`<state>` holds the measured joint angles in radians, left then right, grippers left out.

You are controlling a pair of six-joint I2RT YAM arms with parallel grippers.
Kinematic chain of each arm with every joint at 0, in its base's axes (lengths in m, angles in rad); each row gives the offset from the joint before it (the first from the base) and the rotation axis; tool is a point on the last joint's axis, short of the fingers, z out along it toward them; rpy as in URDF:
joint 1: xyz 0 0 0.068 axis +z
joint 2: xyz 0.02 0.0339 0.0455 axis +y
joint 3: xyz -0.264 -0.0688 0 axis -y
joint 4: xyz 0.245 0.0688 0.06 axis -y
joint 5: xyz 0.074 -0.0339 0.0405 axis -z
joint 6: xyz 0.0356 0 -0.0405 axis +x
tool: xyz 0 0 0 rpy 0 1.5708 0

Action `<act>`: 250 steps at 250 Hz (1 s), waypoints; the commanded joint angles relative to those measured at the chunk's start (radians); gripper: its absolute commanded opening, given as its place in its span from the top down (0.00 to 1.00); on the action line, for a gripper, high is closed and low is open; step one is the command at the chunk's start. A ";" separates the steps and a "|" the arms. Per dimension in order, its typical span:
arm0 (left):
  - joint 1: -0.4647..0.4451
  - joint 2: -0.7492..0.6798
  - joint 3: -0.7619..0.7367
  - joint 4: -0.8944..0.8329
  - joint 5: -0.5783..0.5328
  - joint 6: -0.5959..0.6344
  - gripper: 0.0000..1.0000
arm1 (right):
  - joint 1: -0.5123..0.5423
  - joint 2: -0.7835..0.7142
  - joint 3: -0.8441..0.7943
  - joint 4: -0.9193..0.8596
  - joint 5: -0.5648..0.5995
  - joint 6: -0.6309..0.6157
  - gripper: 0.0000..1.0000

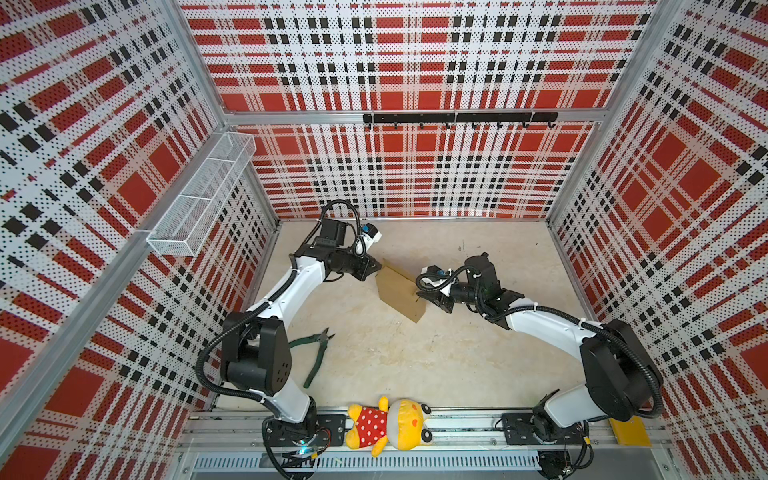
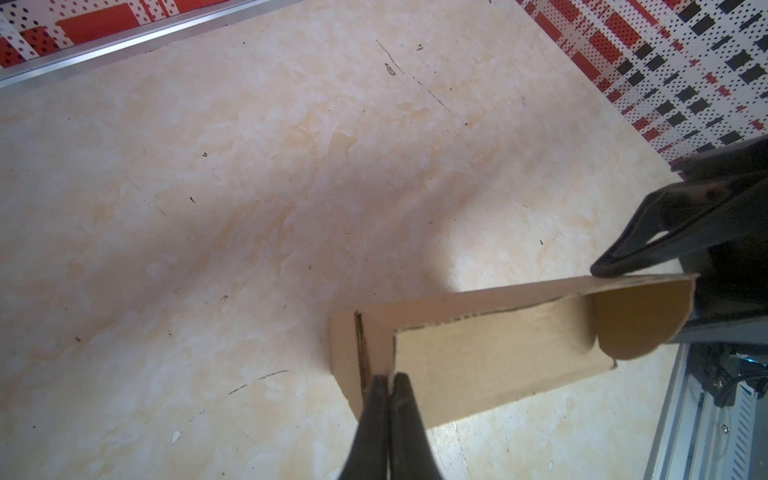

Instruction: Fold the paper box

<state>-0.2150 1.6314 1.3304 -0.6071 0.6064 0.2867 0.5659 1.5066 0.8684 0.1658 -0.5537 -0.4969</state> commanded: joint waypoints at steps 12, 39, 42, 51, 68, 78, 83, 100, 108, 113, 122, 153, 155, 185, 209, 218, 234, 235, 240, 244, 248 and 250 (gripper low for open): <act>-0.004 -0.005 -0.015 -0.027 0.000 0.025 1.00 | -0.016 -0.052 0.007 -0.035 -0.041 -0.046 0.59; -0.006 0.004 -0.022 -0.026 0.004 0.025 1.00 | -0.040 -0.063 0.008 -0.051 -0.048 -0.053 0.59; -0.005 0.004 -0.022 -0.027 0.003 0.025 1.00 | -0.041 -0.065 0.008 -0.052 -0.048 -0.052 0.59; -0.007 0.000 -0.022 -0.029 0.000 0.027 1.00 | -0.043 -0.070 0.006 -0.051 -0.048 -0.051 0.59; -0.005 -0.007 -0.025 -0.026 -0.007 0.032 1.00 | -0.043 -0.071 0.006 -0.047 -0.055 -0.048 0.59; -0.005 -0.005 -0.029 -0.023 -0.010 0.034 1.00 | -0.043 -0.065 0.006 -0.037 -0.063 -0.045 0.60; -0.005 -0.002 -0.030 -0.020 -0.009 0.034 1.00 | -0.044 -0.058 0.004 -0.031 -0.062 -0.041 0.61; -0.004 0.011 -0.024 -0.027 -0.005 0.034 1.00 | -0.038 -0.039 0.003 -0.019 -0.051 -0.032 0.63; -0.005 0.013 -0.018 -0.034 -0.002 0.035 1.00 | -0.030 -0.033 0.006 -0.020 -0.039 -0.034 0.63; -0.005 0.012 -0.016 -0.036 -0.002 0.036 1.00 | -0.026 -0.031 0.008 -0.021 -0.031 -0.038 0.63; -0.005 0.008 -0.016 -0.034 -0.004 0.037 1.00 | -0.020 -0.028 0.008 -0.020 -0.027 -0.043 0.64; -0.006 0.016 -0.022 -0.029 -0.004 0.039 1.00 | -0.013 -0.011 0.003 0.007 -0.024 -0.039 0.65; -0.006 0.016 -0.022 -0.029 -0.003 0.039 1.00 | -0.012 -0.010 0.003 0.006 -0.023 -0.038 0.65; -0.008 0.005 -0.023 -0.032 0.000 0.039 1.00 | -0.006 -0.010 0.009 0.002 -0.020 -0.036 0.65; -0.009 0.008 -0.030 -0.026 -0.005 0.041 1.00 | -0.006 -0.017 0.001 -0.002 -0.014 -0.050 0.65; -0.008 0.013 -0.030 -0.026 -0.004 0.040 1.00 | -0.006 -0.018 0.001 -0.010 -0.011 -0.055 0.65; -0.008 0.011 -0.025 -0.033 -0.003 0.041 1.00 | -0.007 -0.022 0.004 -0.023 -0.013 -0.055 0.65; -0.009 0.010 -0.025 -0.033 -0.003 0.041 1.00 | -0.007 -0.023 0.004 -0.024 -0.014 -0.055 0.65; -0.009 0.007 -0.025 -0.033 -0.004 0.042 1.00 | -0.006 -0.026 0.004 -0.025 -0.018 -0.055 0.65; -0.008 0.005 -0.026 -0.031 -0.004 0.043 1.00 | -0.006 -0.028 0.003 -0.026 -0.022 -0.055 0.65; -0.008 0.003 -0.027 -0.030 -0.005 0.043 1.00 | -0.006 -0.031 0.003 -0.027 -0.026 -0.055 0.65; -0.008 0.003 -0.028 -0.029 -0.005 0.044 1.00 | -0.006 -0.033 0.004 -0.028 -0.027 -0.056 0.65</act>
<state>-0.2150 1.6318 1.3266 -0.6010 0.6060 0.3172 0.5552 1.4841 0.8684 0.1223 -0.5716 -0.5316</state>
